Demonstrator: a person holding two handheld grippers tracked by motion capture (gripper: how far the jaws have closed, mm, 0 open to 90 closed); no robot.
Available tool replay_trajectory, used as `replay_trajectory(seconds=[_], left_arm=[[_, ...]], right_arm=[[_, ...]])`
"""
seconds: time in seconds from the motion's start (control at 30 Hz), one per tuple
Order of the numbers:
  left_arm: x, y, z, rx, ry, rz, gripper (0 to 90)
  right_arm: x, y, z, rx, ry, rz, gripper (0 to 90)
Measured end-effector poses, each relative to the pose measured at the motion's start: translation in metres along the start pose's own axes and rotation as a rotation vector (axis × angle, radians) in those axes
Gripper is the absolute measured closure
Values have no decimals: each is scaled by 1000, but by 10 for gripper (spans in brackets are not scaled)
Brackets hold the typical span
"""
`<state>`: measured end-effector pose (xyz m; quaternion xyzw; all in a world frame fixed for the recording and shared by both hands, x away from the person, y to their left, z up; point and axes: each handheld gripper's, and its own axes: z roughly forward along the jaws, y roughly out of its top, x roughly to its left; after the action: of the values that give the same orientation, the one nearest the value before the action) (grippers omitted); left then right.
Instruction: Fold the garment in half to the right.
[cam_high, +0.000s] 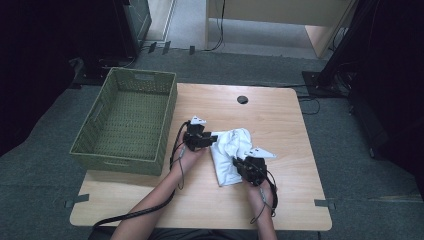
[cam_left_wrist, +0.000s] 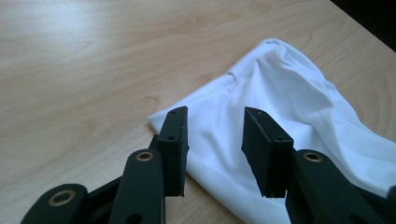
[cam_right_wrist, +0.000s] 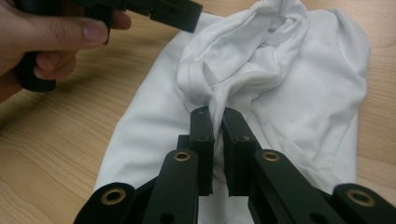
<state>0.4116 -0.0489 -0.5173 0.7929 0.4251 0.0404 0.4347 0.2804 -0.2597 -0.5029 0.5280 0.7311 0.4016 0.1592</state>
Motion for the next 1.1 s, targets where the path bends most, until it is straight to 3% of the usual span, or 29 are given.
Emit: replay_trajectory(seconds=[0.1,0.37,0.73,0.87,0.93,1.0,1.1], left_arm=[[0,-3,5,24,6,4,622],[2,-8,6,-11,5,38,678],[4,-9,5,-19,-4,42,680],[3,-9,5,-22,-2,43,679],[3,-9,6,-23,-3,32,679],[4,-9,6,-21,-7,24,676],[3,-9,6,-21,-5,23,658]], right_arm=[[0,0,-2,-2,-3,-3,850],[-2,2,-11,-17,-15,-9,849],[-34,-11,-18,-2,-68,61,836],[-42,-13,-21,-2,-140,54,809],[-47,-12,-24,-13,-151,61,784],[-48,-9,-28,-41,-129,67,759],[-43,0,-32,-70,-86,36,758]])
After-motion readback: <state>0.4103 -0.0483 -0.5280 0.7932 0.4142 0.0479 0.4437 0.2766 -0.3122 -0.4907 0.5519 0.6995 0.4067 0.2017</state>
